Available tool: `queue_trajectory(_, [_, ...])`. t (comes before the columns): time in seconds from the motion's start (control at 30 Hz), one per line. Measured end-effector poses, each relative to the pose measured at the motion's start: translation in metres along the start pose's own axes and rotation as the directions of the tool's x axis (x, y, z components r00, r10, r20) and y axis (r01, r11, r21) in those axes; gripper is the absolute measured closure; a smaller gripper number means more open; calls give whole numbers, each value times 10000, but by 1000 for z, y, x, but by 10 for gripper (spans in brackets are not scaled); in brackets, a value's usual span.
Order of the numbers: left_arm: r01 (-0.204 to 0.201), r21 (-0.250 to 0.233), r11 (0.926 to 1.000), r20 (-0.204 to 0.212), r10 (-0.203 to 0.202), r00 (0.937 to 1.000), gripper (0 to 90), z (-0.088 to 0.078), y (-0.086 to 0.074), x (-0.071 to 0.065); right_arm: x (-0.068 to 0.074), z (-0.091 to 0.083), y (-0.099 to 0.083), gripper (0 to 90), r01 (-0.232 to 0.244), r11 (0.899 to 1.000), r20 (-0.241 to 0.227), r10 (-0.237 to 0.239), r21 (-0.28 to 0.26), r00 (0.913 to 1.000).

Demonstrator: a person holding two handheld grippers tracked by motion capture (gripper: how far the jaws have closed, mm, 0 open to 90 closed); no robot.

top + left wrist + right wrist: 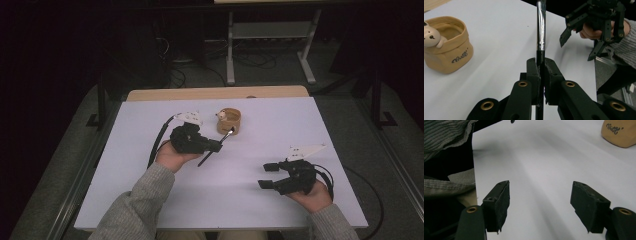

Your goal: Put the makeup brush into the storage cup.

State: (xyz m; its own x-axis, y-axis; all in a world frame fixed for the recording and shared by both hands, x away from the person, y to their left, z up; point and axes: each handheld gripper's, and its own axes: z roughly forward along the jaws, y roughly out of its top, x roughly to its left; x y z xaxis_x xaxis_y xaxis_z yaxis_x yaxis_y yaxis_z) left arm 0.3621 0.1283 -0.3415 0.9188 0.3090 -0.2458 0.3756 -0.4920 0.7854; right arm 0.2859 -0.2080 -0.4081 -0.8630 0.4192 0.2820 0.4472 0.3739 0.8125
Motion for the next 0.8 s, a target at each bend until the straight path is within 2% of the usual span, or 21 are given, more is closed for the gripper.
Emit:
queue_trajectory(0.4, [301, -174, 9994, 68, -300, 9995, 837, 6, 4, 9, -1, -1, -1, 305, -33, 10000, -2, 33, 42, 10000])
queue_trajectory(0.8, [30, -306, 9995, -48, -31, 10000, 837, 10, 26, 15, -6, -5, -5, 302, -196, 9998, 128, 197, -20, 9997])
